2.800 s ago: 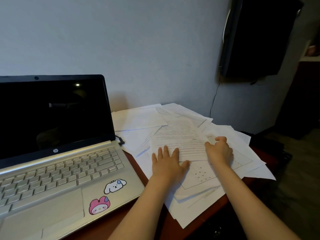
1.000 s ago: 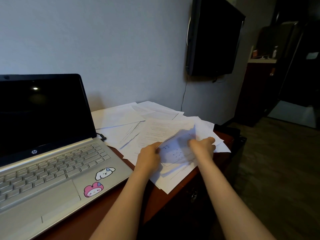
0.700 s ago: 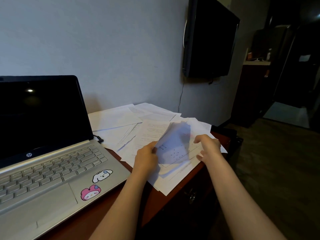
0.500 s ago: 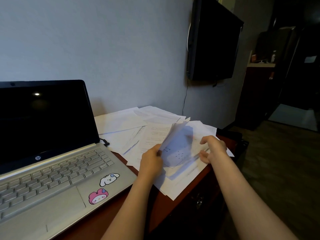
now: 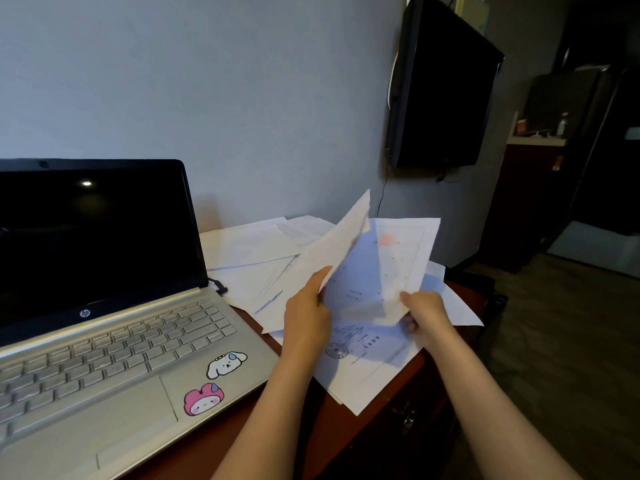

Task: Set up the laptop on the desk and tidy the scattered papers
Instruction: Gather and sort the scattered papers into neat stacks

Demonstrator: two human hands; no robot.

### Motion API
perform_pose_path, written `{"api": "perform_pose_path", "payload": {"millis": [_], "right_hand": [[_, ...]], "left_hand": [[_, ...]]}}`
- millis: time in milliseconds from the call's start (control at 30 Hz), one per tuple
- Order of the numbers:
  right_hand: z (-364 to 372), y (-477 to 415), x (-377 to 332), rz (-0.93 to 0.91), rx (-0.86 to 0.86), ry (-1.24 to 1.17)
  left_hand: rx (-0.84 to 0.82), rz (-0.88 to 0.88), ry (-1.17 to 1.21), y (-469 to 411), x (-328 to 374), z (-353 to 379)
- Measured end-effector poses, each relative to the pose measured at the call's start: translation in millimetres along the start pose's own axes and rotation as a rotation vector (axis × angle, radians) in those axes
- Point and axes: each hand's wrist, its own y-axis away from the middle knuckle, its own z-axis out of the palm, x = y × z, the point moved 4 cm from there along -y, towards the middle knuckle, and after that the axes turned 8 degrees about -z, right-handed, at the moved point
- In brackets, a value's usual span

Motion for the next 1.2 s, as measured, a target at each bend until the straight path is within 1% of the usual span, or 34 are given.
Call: {"api": "perform_pose_path", "payload": {"millis": [33, 100, 200, 267, 367, 467, 500, 567, 600, 667, 700, 733, 833, 900, 1000, 1033, 1200], "right_hand": [[-1.3, -1.0, 2.2, 0.031, 0.006, -0.071], [-1.0, -2.4, 5.2, 0.067, -0.040, -0.083], [0.5, -1.6, 4.0, 0.073, -0.121, -0.112], [0.0, -2.2, 3.2, 0.062, -0.125, -0.175], [2.8, -3.5, 2.5, 0.036, -0.175, -0.302], [3.2, -0.5, -0.9, 0.060, -0.260, -0.344], [3.1, 0.2, -1.0, 0.052, -0.285, -0.302], [2.7, 1.1, 2.6, 0.013, -0.306, -0.112], [2.2, -1.2, 6.0, -0.008, -0.289, -0.028], [-0.5, -4.9, 11.6, -0.038, -0.236, 0.026], [-2.5, -3.6, 12.1, -0.044, -0.216, 0.017], [-4.7, -3.1, 12.6, -0.046, -0.200, -0.008], [-11.7, -2.9, 15.2, -0.055, -0.175, -0.152], [-15.5, -1.6, 16.1, -0.067, -0.172, -0.251], [-18.7, 2.8, 10.9, -0.111, -0.154, -0.340], [-19.2, 4.2, 6.6, -0.140, -0.144, -0.356], [-24.9, 11.6, -24.8, -0.292, -0.027, -0.415]], "left_hand": [[-0.006, 0.036, -0.031, -0.2, 1.2, -0.4], [-0.068, 0.067, -0.135, -0.9, 0.9, 1.7], [-0.201, 0.058, -0.332, -0.5, -2.8, 7.9], [-0.265, 0.055, -0.452, 1.5, -5.8, 11.8], [-0.336, 0.037, -0.545, 4.9, -10.2, 16.4], [-0.375, 0.026, -0.560, 6.8, -10.9, 18.9], [-0.401, 0.023, -0.550, 7.2, -11.1, 20.6], [-0.469, 0.015, -0.511, 8.7, -10.8, 23.3], [-0.503, -0.008, -0.458, 8.1, -11.8, 23.9], [-0.546, -0.078, -0.268, 6.2, -12.5, 22.5], [-0.526, -0.101, -0.175, 4.4, -11.9, 19.9], [-0.467, -0.105, -0.115, 1.9, -10.5, 15.7], [-0.178, -0.080, -0.101, -5.9, -7.1, -3.1], [-0.031, -0.088, -0.073, -8.5, -3.4, -14.4], [0.025, -0.195, 0.119, -13.6, -3.2, -22.9], [0.038, -0.200, 0.145, -14.9, -2.3, -25.0], [0.125, -0.070, 0.172, -19.4, 8.5, -33.7]]}}
